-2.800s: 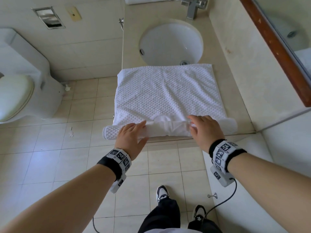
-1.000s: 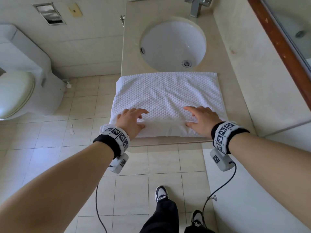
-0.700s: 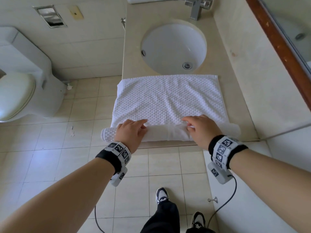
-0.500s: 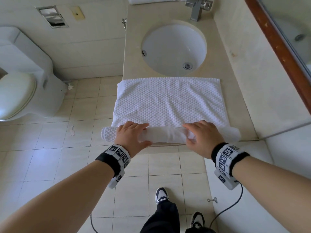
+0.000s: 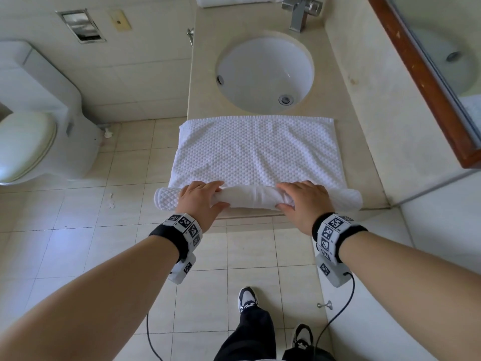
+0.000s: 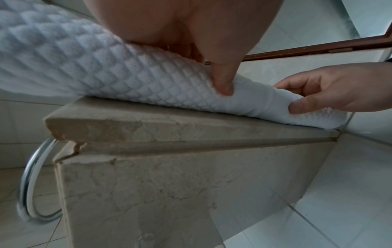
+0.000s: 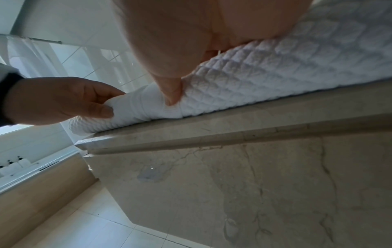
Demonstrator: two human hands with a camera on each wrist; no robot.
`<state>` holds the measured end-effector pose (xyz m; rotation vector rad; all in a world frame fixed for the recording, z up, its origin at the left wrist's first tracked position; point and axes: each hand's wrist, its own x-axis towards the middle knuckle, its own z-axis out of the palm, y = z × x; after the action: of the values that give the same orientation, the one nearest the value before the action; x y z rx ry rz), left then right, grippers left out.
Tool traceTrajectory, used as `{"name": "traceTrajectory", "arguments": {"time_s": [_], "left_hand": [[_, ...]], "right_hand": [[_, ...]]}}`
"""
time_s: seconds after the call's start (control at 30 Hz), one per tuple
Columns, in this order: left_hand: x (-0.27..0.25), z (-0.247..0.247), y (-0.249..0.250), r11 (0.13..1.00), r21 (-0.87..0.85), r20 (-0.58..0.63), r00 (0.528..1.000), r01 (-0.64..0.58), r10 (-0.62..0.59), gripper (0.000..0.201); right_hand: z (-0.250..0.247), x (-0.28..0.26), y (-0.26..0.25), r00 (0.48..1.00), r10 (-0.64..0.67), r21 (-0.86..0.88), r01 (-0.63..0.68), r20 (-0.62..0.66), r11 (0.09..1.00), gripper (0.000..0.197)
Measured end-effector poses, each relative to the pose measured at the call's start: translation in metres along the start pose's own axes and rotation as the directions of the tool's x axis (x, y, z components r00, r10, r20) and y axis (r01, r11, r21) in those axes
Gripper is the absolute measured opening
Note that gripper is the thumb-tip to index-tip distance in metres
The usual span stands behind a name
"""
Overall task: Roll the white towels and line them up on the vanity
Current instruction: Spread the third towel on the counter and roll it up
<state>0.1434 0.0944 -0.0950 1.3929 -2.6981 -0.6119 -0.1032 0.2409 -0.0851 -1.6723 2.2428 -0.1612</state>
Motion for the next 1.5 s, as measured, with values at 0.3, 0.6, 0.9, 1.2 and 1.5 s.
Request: {"name": "traceTrajectory", "arguments": {"time_s": [0.3,0.6,0.9,1.2,1.5], "left_hand": [[-0.008,-0.008,0.002,0.996,-0.068,0.080,0.995,0.061,-0.056,0.053],[0.026,-0.023,0.001,0.989,-0.056,0.312,0.944,0.135,-0.111,0.047],[0.063,-0.021,-0.007,0.990,-0.078,0.348,0.934,0.114,-0.081,0.048],[0.059,-0.019,0.008,0.995,-0.081,0.109,0.992,-0.055,0.064,0.037],[0.060,-0.019,0.007,0.991,-0.129,0.101,0.995,0.015,-0.001,0.033]], "right_hand": [[-0.016,0.000,0.006,0.982,0.039,0.132,-0.063,0.184,0.989,0.057],[-0.015,0.022,0.017,0.950,0.072,0.293,-0.165,0.303,0.942,0.069],[-0.025,0.054,0.023,0.964,0.101,0.277,-0.169,0.244,0.946,0.076],[-0.042,0.067,0.011,0.982,0.066,0.114,-0.088,0.177,0.990,0.057],[-0.008,0.020,0.001,0.998,-0.068,0.021,0.068,-0.017,0.997,0.066]]}}
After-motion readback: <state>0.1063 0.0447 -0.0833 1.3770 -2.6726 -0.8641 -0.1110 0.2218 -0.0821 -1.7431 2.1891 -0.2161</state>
